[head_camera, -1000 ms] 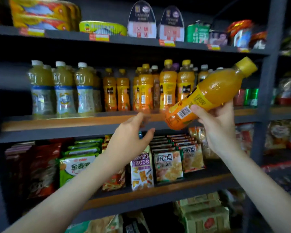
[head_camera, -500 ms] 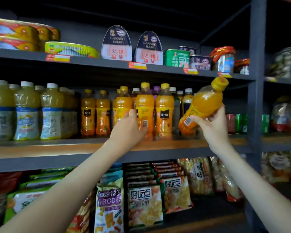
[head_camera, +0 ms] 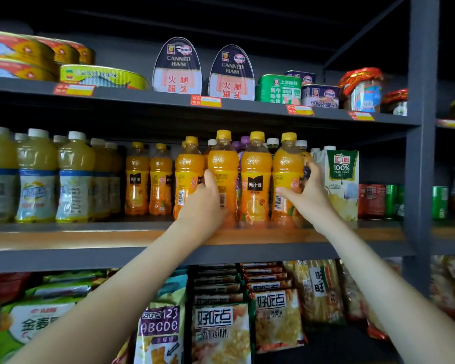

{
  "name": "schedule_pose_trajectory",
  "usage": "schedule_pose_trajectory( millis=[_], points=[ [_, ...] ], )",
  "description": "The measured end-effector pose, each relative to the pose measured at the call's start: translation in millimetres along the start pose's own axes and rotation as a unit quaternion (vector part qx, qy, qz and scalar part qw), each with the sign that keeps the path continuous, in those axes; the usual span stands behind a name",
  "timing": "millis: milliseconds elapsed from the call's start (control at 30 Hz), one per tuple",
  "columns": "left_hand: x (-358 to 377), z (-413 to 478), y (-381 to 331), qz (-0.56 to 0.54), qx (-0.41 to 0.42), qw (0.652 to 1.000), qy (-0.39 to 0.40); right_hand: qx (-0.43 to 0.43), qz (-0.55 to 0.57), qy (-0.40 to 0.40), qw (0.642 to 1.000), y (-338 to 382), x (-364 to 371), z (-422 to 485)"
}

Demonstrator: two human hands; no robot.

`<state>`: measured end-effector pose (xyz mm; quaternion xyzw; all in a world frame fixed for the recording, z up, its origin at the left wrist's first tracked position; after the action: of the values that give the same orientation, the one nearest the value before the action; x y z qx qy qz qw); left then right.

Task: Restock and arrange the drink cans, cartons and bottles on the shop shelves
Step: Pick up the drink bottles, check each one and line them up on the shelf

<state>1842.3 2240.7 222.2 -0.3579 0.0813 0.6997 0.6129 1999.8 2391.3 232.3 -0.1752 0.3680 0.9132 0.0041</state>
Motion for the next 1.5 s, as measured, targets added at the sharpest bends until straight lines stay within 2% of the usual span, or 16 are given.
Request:
schedule_pose_trajectory(
  millis=[67,133,167,233,300,367,500,567,700,800,900,1067,1333,1500],
  points=[
    [-1.8,-1.8,3.0,0.008,0.007,1.0,0.002,0.001,-0.031,0.002,1.0,2.0,2.5,-2.9],
    [-7.6,-5.6,7.9,0.009,0.021,1.0,0.008,-0.025,-0.09,-0.029,0.995,9.0,5.0,-10.1],
    [-12.6,-7.5,12.6,0.012,0.029,0.999,0.007,-0.063,-0.142,-0.069,0.985,15.2,8.1,-15.1],
    [-26.1,-11.1,25.3,0.027,0.046,0.999,-0.007,-0.17,-0.251,-0.145,0.942,33.9,19.3,-29.6],
    [-45.2,-13.5,46.2,0.052,0.068,0.996,-0.025,-0.259,-0.273,-0.17,0.911,59.2,39.9,-46.3],
    [-69.7,-14.6,76.9,0.098,0.084,0.991,-0.044,-0.32,-0.248,-0.147,0.903,87.7,65.9,-57.8],
    [-123.6,-7.4,154.8,0.243,0.071,0.963,-0.088,-0.364,-0.233,-0.012,0.902,132.1,131.3,-48.0],
    [-145.0,-0.9,191.8,0.306,0.082,0.944,-0.094,-0.36,-0.235,0.043,0.902,147.2,168.0,-31.7],
    [-167.1,17.0,252.3,0.401,0.171,0.896,-0.083,-0.325,-0.265,0.141,0.897,167.4,240.7,4.7],
    [-173.7,34.4,278.3,0.428,0.215,0.876,-0.055,-0.292,-0.306,0.177,0.889,175.6,286.7,30.3],
    [-175.6,47.7,291.8,0.44,0.256,0.86,-0.038,-0.258,-0.339,0.184,0.886,176.5,321.2,52.0],
    [-170.8,52.6,301.6,0.383,0.3,0.872,-0.061,-0.234,-0.359,0.174,0.887,169.5,354.8,70.8],
    [-169.2,53.2,300.8,0.38,0.318,0.864,-0.092,-0.165,-0.365,0.137,0.906,177.2,370.6,80.6],
    [-169.6,51.7,297.6,0.391,0.319,0.858,-0.098,-0.152,-0.359,0.118,0.913,182.4,365.0,77.6]
  ],
)
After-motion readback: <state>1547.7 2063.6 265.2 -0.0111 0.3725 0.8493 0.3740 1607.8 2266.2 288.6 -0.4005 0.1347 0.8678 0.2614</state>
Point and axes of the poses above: each hand's wrist, its own z-axis towards the middle knuckle, its own x-axis out of the palm, y = z × x, the point moved 2 cm from there along z, towards the middle knuckle, and after that the axes turned 4 degrees about -z, right-handed, at the moved point
